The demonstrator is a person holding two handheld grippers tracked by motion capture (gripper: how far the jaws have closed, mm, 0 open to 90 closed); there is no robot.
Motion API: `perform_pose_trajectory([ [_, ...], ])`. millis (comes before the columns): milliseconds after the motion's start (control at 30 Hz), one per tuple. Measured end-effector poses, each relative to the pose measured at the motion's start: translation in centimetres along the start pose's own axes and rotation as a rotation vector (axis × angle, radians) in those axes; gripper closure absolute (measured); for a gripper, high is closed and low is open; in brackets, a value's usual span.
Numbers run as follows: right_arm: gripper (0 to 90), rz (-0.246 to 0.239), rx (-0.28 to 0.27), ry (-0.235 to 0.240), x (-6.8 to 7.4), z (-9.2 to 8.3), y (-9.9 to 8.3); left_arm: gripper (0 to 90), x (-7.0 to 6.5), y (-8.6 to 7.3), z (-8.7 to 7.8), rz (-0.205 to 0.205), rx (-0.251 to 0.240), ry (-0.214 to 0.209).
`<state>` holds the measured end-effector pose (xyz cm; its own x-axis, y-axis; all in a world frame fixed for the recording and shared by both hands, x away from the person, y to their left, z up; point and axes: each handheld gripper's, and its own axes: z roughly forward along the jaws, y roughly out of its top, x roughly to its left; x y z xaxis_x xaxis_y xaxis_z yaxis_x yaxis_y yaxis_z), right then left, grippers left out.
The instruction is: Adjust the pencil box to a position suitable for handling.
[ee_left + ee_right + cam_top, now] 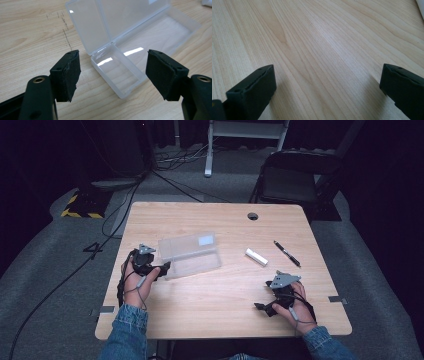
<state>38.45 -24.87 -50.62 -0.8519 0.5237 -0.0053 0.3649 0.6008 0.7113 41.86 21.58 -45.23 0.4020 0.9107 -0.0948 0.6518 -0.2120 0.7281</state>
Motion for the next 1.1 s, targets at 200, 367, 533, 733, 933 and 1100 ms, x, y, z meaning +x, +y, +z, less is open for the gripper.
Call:
perform_pose_trajectory([
  [200,0.7,-0.002,-0.002,-0.001,0.0,0.0,0.0,29.2,0.3,-0.1,1.4,0.003,0.017,0.000],
  [367,0.7,-0.002,-0.001,-0.001,0.0,0.0,0.0,31.3,0.5,-0.2,2.3,-0.008,0.049,0.030],
  [533,0.7,-0.002,-0.002,-0.001,0.0,0.0,0.0,34.8,0.6,-0.4,2.7,-0.015,0.088,0.026],
  [733,0.7,-0.002,-0.002,-0.001,0.0,0.0,0.0,38.8,0.7,-0.8,3.1,-0.020,0.150,0.002],
  [933,0.7,-0.002,-0.002,-0.001,0.0,0.0,0.0,42.1,0.4,-0.9,3.5,0.005,0.196,-0.016],
  [1100,0.7,-0.002,-0.001,0.000,0.0,0.0,0.0,45.8,0.0,-1.1,3.8,0.052,0.197,0.006],
])
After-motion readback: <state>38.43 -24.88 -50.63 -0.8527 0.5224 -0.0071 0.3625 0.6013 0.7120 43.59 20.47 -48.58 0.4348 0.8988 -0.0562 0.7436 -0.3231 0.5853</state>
